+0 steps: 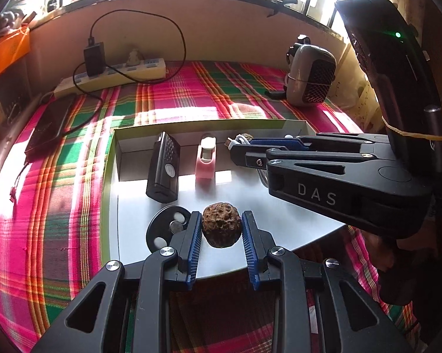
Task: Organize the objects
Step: 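Lower the walnut and the white cable into the box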
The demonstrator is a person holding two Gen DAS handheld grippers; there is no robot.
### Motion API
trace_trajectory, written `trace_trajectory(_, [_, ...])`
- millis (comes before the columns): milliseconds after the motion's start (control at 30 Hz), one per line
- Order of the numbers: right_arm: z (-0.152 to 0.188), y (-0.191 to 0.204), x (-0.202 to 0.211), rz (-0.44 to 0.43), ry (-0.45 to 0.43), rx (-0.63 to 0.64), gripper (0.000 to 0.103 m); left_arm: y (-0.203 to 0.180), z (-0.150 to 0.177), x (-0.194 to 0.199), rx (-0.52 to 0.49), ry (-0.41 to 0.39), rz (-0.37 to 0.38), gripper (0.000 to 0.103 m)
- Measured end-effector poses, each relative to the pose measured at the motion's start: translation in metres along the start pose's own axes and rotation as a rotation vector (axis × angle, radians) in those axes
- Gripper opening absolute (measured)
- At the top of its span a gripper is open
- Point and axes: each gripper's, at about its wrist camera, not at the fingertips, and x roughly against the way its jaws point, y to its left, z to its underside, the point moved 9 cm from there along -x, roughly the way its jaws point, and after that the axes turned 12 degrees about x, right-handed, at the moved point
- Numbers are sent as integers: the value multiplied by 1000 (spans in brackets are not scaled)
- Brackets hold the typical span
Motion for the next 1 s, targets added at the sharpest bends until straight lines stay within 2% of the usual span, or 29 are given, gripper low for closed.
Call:
trace_trajectory(333, [-1,-3,-15,-9,21,-11,21,0,0,-13,-12,25,-10,25])
trace_trajectory(1000, [-2,-9,-27,35,36,-1,21,2,-3,-25,-16,42,-32,25])
